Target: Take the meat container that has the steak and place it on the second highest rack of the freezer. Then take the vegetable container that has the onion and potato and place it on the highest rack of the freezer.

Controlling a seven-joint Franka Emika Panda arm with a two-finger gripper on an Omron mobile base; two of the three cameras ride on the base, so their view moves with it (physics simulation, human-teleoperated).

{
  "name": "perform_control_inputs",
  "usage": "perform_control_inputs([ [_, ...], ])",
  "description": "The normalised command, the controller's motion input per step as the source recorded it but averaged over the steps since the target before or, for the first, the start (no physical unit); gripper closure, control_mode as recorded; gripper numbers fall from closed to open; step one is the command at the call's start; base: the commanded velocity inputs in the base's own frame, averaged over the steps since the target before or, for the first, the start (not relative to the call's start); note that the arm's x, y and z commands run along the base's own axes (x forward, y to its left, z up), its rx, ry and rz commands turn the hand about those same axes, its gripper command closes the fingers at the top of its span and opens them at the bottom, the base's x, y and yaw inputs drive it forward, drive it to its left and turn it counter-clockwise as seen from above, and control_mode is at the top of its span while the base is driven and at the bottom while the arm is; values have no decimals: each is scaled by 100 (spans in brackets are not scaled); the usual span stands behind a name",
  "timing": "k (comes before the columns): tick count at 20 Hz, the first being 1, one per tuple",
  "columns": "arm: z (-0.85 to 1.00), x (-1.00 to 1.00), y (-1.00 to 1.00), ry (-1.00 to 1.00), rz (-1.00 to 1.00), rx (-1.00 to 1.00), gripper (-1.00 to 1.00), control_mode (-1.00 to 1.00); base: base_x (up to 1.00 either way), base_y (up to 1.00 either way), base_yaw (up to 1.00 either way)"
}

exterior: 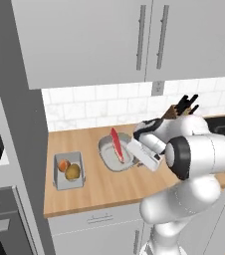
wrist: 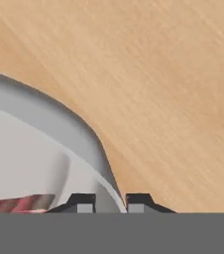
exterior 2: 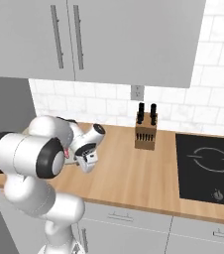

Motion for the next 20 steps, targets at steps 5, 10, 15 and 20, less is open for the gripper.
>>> perform_control_inputs([
  [5,56,-60,3,-14,1,-6,100,-100,0,0,0],
  [10,99,-66,0,-7,3,-2,100,-100,0,0,0],
  [15,100,-81,-8,0,0,3,100,-100,0,0,0],
  [20,100,-62,-27,8,-3,6,100,-100,0,0,0],
])
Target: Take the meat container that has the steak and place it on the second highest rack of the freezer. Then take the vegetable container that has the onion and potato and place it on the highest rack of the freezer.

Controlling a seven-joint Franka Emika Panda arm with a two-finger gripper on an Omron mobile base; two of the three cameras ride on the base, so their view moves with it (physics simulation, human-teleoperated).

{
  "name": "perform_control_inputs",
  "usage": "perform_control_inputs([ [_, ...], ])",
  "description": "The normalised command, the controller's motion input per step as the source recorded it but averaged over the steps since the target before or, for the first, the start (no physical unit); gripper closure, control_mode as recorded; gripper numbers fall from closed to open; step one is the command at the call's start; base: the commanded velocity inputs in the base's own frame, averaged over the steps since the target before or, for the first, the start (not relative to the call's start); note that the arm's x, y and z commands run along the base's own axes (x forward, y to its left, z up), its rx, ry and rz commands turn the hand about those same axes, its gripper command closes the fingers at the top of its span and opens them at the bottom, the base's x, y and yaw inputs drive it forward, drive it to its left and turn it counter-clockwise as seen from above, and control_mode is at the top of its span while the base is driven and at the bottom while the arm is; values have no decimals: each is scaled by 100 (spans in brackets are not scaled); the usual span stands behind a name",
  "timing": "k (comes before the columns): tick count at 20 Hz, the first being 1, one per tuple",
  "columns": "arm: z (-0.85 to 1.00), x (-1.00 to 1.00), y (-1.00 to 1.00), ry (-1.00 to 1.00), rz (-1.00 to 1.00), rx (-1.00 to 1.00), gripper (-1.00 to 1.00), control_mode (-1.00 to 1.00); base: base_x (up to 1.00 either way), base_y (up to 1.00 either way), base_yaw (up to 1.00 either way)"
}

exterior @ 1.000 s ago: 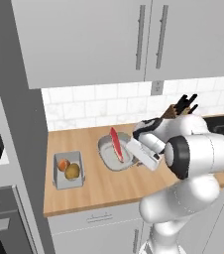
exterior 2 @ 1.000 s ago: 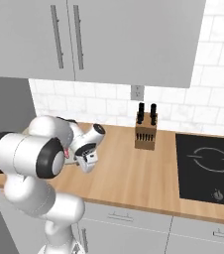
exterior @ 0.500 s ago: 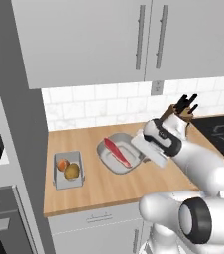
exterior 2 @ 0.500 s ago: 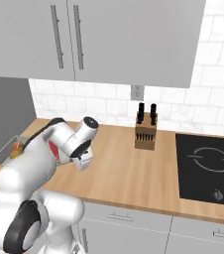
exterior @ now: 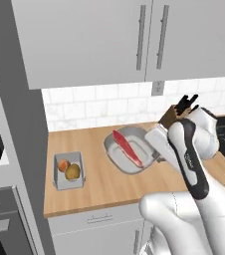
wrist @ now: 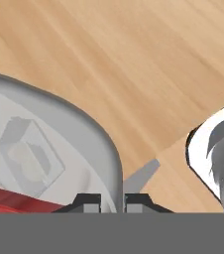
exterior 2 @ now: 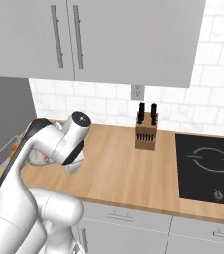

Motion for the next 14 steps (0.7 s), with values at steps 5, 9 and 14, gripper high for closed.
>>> perform_control_inputs([
  [5,94,-56,-42,29,-9,10,100,-100,0,0,0],
  [9,96,-55,-35,31,-11,7,100,-100,0,0,0],
  [14,67,-69,-23,2,-2,3,100,-100,0,0,0],
])
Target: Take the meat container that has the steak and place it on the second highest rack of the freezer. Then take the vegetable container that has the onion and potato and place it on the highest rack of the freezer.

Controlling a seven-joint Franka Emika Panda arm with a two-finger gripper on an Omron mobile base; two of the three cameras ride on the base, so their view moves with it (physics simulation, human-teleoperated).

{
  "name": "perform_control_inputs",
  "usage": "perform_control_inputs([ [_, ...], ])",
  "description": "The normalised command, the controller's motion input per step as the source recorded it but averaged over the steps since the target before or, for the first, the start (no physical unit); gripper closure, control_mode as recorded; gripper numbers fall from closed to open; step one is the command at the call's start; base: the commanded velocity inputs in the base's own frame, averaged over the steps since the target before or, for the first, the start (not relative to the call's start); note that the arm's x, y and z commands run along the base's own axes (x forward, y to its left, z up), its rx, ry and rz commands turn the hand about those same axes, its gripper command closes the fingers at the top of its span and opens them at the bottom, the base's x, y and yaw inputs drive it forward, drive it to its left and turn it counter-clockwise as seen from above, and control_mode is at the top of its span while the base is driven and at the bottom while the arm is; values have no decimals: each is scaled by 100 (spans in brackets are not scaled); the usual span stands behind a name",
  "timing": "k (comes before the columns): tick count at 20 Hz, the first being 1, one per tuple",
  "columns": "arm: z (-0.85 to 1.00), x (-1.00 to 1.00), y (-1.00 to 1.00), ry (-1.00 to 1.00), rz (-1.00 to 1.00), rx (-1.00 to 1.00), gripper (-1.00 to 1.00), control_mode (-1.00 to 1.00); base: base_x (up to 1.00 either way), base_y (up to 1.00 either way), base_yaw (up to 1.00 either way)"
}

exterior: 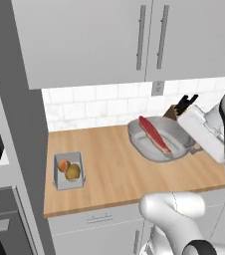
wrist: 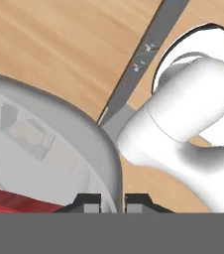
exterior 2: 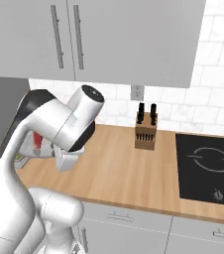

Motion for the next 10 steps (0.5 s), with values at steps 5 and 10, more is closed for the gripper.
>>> perform_control_inputs([
  [5,30,-77,-8,-9,0,1,100,-100,0,0,0],
  [10,0,-33,2,-3,0,0,100,100,-56,7,4],
])
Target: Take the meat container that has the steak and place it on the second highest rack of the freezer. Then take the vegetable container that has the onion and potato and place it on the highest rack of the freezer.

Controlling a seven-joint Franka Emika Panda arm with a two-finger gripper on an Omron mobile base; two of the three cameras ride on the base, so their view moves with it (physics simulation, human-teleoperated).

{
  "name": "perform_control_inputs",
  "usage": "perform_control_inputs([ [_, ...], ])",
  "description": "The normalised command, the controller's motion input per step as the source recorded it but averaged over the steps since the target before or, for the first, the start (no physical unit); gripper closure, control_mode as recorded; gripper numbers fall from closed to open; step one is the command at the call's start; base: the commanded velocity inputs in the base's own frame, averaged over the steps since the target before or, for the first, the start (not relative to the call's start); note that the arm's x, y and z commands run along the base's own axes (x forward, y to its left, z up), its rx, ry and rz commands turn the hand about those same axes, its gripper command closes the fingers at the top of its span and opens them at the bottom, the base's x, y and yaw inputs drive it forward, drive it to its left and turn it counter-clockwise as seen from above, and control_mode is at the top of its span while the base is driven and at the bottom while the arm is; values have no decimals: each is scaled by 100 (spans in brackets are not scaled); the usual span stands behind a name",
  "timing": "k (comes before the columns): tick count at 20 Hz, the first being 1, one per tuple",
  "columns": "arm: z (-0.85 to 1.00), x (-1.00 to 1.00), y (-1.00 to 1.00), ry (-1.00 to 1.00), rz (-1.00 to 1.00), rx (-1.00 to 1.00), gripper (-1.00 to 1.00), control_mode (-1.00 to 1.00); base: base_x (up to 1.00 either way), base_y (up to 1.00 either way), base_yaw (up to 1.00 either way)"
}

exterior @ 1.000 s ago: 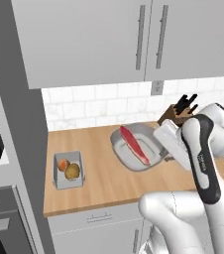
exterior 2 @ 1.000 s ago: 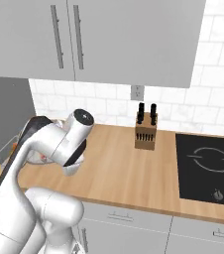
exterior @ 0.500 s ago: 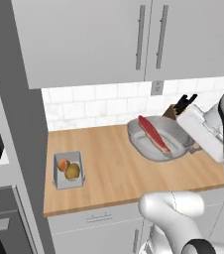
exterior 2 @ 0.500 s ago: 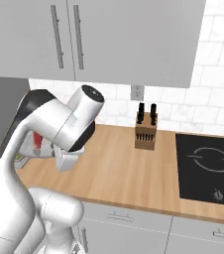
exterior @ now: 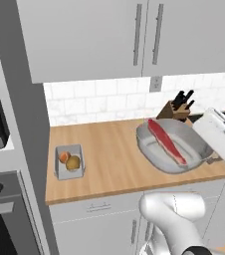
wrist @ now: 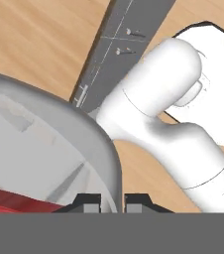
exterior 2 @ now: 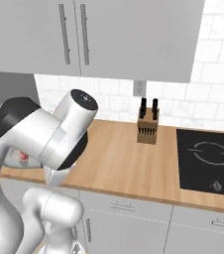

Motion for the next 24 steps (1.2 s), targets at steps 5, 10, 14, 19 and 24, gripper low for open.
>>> perform_control_inputs([
  [5,0,0,0,0,0,0,100,100,-82,0,59],
  [10,0,0,0,0,0,0,100,100,-38,56,77],
  [14,0,0,0,0,0,0,100,100,-12,100,72],
  [19,0,0,0,0,0,0,100,100,31,100,56],
  [24,0,0,0,0,0,0,100,100,100,100,14],
])
